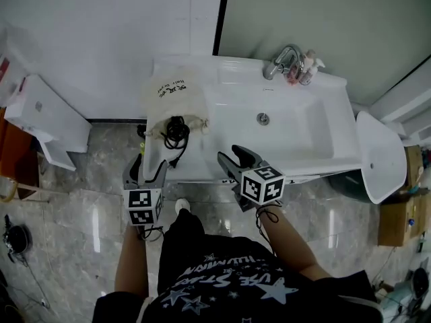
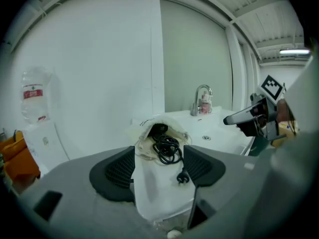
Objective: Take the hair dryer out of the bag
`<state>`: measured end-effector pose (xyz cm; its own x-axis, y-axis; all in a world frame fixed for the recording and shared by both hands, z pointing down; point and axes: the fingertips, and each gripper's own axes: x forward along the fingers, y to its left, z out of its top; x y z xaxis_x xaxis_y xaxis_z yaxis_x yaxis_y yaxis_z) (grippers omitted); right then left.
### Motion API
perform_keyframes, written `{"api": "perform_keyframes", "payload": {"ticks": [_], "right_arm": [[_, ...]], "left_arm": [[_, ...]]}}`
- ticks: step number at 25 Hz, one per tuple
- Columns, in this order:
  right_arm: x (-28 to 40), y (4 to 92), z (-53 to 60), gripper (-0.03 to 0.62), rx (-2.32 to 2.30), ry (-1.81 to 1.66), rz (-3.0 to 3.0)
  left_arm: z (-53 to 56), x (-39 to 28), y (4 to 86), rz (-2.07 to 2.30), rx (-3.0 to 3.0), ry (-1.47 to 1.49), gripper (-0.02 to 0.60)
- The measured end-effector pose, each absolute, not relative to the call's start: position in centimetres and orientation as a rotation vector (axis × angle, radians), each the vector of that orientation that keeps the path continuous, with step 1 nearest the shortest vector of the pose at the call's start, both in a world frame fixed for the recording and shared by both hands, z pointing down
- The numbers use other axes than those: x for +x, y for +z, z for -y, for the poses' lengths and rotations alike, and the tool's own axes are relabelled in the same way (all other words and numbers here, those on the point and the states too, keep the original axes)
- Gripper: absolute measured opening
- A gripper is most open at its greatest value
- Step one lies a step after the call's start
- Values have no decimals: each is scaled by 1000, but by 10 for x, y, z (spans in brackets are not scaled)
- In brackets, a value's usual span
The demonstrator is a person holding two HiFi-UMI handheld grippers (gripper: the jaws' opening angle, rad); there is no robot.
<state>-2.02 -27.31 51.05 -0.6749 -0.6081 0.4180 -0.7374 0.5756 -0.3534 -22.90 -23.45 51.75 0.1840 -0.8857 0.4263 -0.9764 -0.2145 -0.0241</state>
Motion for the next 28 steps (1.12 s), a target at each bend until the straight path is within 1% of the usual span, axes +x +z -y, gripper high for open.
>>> {"api": "perform_keyframes", "payload": {"ticks": [5, 12, 13, 14, 15, 16, 18, 20, 23, 28], "right_arm": [[-59, 520, 303, 210, 1078, 818, 2524], [-118, 536, 334, 212, 972, 988, 2462], [-126, 540, 338, 210, 951, 1024, 2445], [-133, 543, 342, 210, 930, 1061, 2427], [-140, 547, 347, 209, 913, 1091, 2408], [-147, 550, 354, 209, 904, 1110, 2390], [-156, 558, 368, 209, 911, 1111, 2348], [-163, 565, 383, 209, 928, 1095, 2305], [-175, 574, 400, 209, 924, 1083, 2251], [-196, 593, 415, 233, 913, 1042, 2165]], "left_arm": [[287, -245, 527, 1719, 2268, 608, 316], [343, -247, 547, 1580, 2355, 701, 309], [348, -247, 550, 1562, 2362, 709, 291], [353, -248, 554, 1546, 2368, 720, 245], [358, -249, 556, 1531, 2376, 730, 176], [362, -251, 556, 1518, 2385, 732, 130], [370, -253, 555, 1486, 2401, 711, 73], [377, -254, 554, 1445, 2411, 676, 58], [383, -255, 549, 1399, 2417, 642, 52], [384, -257, 548, 1348, 2434, 598, 52]]}}
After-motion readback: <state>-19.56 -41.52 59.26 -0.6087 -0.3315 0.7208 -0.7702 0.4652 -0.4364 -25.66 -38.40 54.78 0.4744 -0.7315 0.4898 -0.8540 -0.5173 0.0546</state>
